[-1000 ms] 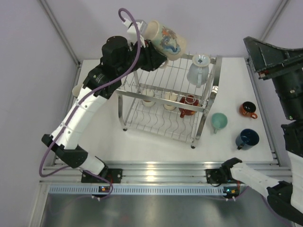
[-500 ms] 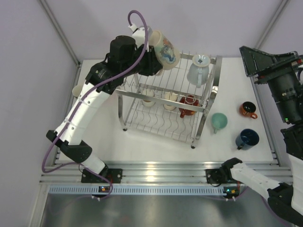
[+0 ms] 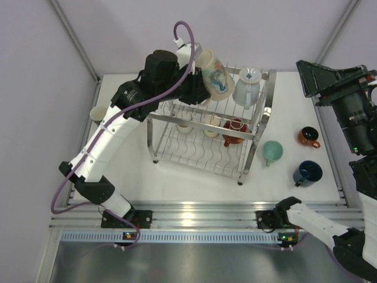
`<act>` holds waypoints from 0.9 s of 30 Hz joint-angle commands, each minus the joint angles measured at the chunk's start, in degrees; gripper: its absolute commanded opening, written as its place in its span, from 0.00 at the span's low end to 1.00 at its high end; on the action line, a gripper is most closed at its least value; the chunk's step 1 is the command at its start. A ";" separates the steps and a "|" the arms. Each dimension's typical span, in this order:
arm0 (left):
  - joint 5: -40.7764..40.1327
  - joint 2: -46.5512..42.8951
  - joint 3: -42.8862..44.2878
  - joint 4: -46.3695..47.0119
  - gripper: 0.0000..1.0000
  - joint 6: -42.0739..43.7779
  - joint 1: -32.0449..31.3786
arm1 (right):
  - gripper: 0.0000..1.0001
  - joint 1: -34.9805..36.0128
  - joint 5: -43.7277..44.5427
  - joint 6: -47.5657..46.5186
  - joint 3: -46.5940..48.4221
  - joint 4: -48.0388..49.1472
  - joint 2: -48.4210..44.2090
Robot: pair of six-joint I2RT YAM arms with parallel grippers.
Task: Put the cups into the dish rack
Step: Place the cup upside down on the dish rack
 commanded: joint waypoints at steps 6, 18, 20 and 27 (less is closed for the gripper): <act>-2.66 -2.85 0.30 7.27 0.00 -0.21 0.06 | 0.62 -0.49 0.18 -0.65 -0.01 -0.77 -1.41; -0.21 -0.39 2.67 7.44 0.21 -2.24 0.06 | 0.63 -0.58 0.18 -0.92 -0.19 -1.04 -1.85; -0.55 -0.30 2.68 7.27 0.25 -2.24 0.06 | 0.63 -0.58 0.18 -1.01 -0.28 -0.95 -1.94; 0.15 -0.12 2.59 7.44 0.29 -2.59 0.06 | 0.64 -0.49 0.35 -1.36 -0.37 -0.86 -2.38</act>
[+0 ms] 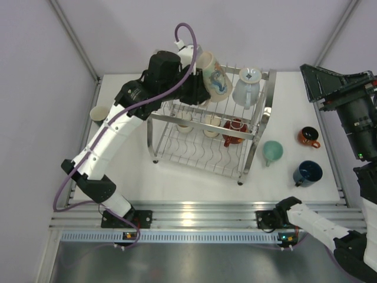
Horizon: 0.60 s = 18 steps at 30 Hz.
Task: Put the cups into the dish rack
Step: Place the cup upside down on the dish rack
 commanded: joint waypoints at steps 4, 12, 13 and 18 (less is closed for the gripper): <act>1.66 -1.50 3.86 8.01 0.34 -0.86 0.01 | 0.64 -0.50 0.73 -1.58 -0.34 0.36 -0.96; 3.15 -2.21 3.95 8.71 0.40 -0.95 0.01 | 0.64 -0.50 0.64 -1.75 -0.26 0.54 -0.87; 3.33 -2.38 3.95 8.72 0.40 -0.95 0.01 | 0.64 -0.49 0.64 -1.75 -0.26 0.54 -0.96; 4.29 -2.47 3.68 8.98 0.42 -1.21 0.01 | 0.64 -0.58 0.55 -1.75 -0.26 0.54 -1.05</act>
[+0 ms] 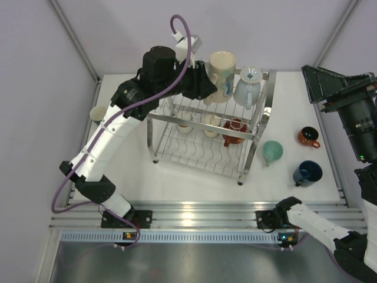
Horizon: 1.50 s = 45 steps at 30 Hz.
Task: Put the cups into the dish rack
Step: Place the cup upside down on the dish rack
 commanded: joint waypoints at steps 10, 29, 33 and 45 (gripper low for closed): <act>3.71 -4.34 -1.49 5.82 0.46 -1.77 0.03 | 0.64 -0.58 0.00 -0.79 -0.78 -0.49 -0.32; 10.41 -9.09 -11.87 15.40 0.48 -4.76 0.03 | 0.65 -0.50 -0.96 -0.88 -3.33 -1.28 -0.33; 4.26 -10.66 -11.86 15.49 0.50 -5.19 0.03 | 0.65 -0.58 0.96 -1.58 -2.72 -5.41 1.34; -6.30 -19.89 -13.53 15.32 0.91 -2.04 0.03 | 0.68 -0.50 16.85 0.78 -3.67 -25.62 3.28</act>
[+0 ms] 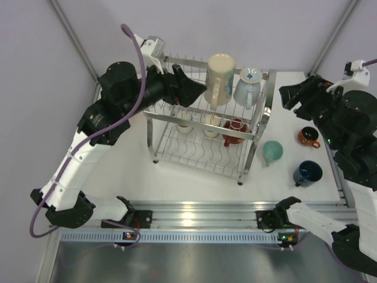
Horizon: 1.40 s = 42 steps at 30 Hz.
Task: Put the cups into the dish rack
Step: Place the cup upside down on the dish rack, then grab a cup with the right arm
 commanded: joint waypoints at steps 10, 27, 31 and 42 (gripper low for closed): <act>-3.59 -12.08 -4.88 4.12 0.98 4.80 -0.03 | 0.65 -1.72 13.12 6.37 -7.74 -9.74 -2.63; -12.64 -22.11 -12.35 -0.10 0.95 7.44 -0.03 | 0.61 -24.30 0.50 2.08 -18.71 -1.32 -1.05; -12.21 -23.34 -12.53 -0.10 0.94 7.44 -0.03 | 0.62 -33.35 -4.69 -2.67 -24.61 6.68 1.58; -13.78 -26.59 -13.41 -0.18 0.94 9.99 -0.03 | 0.59 -50.84 -15.35 -1.63 -30.50 14.43 15.38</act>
